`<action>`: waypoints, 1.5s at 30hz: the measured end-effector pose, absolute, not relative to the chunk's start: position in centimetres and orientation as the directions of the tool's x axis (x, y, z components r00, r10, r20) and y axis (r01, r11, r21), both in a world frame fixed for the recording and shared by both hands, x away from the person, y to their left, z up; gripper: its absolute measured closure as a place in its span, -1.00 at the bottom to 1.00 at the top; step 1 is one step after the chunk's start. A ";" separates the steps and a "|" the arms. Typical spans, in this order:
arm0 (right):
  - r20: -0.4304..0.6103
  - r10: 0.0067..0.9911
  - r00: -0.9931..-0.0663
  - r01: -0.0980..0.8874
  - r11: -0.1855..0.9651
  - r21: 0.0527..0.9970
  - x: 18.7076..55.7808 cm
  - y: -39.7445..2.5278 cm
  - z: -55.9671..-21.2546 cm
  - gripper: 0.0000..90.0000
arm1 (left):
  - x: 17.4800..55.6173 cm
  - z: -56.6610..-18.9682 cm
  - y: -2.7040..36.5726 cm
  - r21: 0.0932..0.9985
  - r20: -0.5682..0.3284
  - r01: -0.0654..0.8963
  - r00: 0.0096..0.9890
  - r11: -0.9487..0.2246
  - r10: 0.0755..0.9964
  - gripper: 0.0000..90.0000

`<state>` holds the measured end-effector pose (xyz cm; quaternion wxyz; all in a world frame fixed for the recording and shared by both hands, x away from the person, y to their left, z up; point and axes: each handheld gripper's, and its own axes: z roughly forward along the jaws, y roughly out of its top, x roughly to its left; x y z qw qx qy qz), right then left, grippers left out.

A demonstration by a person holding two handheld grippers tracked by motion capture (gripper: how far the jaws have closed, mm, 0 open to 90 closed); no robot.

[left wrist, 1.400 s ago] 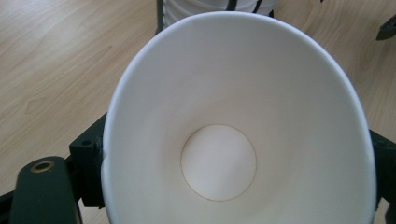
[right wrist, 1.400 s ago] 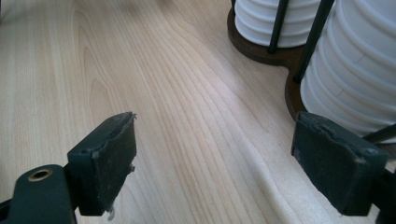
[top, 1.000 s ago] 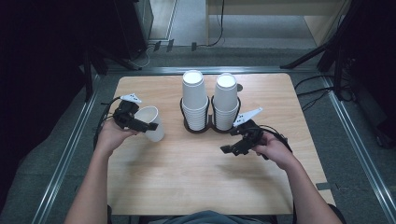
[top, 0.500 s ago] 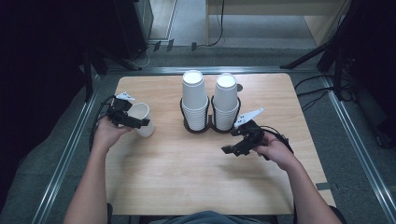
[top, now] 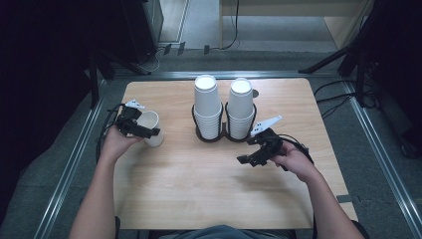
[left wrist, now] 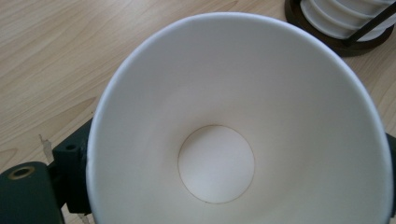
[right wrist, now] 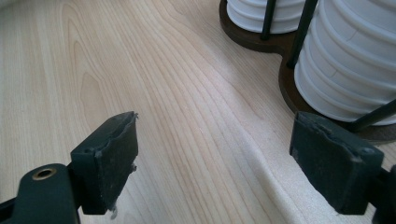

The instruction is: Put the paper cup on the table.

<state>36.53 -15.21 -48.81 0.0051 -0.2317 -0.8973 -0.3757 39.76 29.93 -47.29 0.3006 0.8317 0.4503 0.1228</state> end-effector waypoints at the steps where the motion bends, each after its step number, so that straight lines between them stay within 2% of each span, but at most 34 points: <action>1: 0.182 0.413 -0.892 0.420 0.611 0.671 36.5 -15.2 -48.8 -0.65 | 39.8 -47.4 29.9 0.609 -0.078 0.678 0.568 -0.412 0.819 -0.90; 7: 0.179 0.411 -0.894 0.416 0.612 0.672 36.5 -15.2 -48.8 -0.65 | 39.9 -47.6 29.5 0.592 -0.082 0.685 0.576 -0.425 0.814 -1.00; 25: 0.177 0.413 -0.893 0.416 0.613 0.671 36.5 -15.4 -48.7 -0.65 | 39.3 -46.2 30.5 0.613 -0.189 0.707 0.566 -0.353 0.803 -1.00; 45: 0.159 0.406 -0.900 0.401 0.628 0.667 36.3 -15.3 -48.6 -0.65 | 38.6 -43.8 31.0 0.608 -0.188 0.712 0.560 -0.351 0.807 -1.00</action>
